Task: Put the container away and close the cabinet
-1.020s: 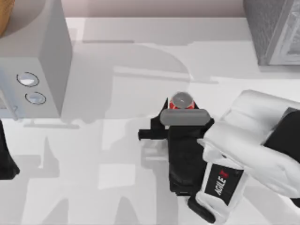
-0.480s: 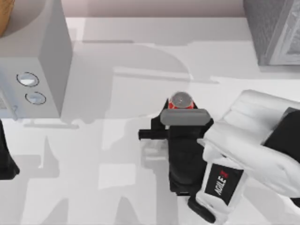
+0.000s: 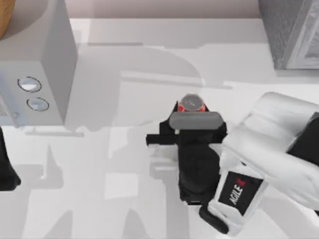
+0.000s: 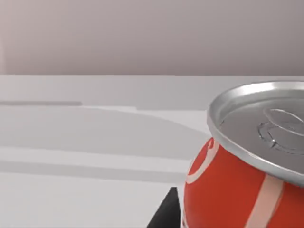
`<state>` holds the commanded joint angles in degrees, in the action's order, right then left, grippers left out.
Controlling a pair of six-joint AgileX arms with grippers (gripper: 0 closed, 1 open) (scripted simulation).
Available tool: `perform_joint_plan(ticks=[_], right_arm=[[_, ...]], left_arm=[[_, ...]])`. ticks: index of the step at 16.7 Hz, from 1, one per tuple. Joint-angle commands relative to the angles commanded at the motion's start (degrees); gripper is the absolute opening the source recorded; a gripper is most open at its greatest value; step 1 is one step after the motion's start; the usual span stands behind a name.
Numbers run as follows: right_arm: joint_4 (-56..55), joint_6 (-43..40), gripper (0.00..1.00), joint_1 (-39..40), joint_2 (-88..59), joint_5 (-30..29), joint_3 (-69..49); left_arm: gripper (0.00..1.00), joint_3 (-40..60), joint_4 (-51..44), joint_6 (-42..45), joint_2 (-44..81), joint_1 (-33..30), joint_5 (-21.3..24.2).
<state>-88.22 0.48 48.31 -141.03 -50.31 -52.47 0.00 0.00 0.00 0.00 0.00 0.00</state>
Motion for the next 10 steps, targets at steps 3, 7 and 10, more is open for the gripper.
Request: perform_joint_plan(ticks=[3,7,10], right_arm=[[7.22,0.11,0.0,-0.05,7.53,0.12,0.57],[20.09,0.31,0.0,-0.03,21.55,0.21,1.35],[26.8,0.38,0.0,0.06,28.36,0.2,1.67]], left_arm=[[1.0,0.0,0.0,0.0,0.0,0.0,0.0],[1.0,0.0,0.0,0.0,0.0,0.0,0.0],[1.0,0.0,0.0,0.0,0.0,0.0,0.0]])
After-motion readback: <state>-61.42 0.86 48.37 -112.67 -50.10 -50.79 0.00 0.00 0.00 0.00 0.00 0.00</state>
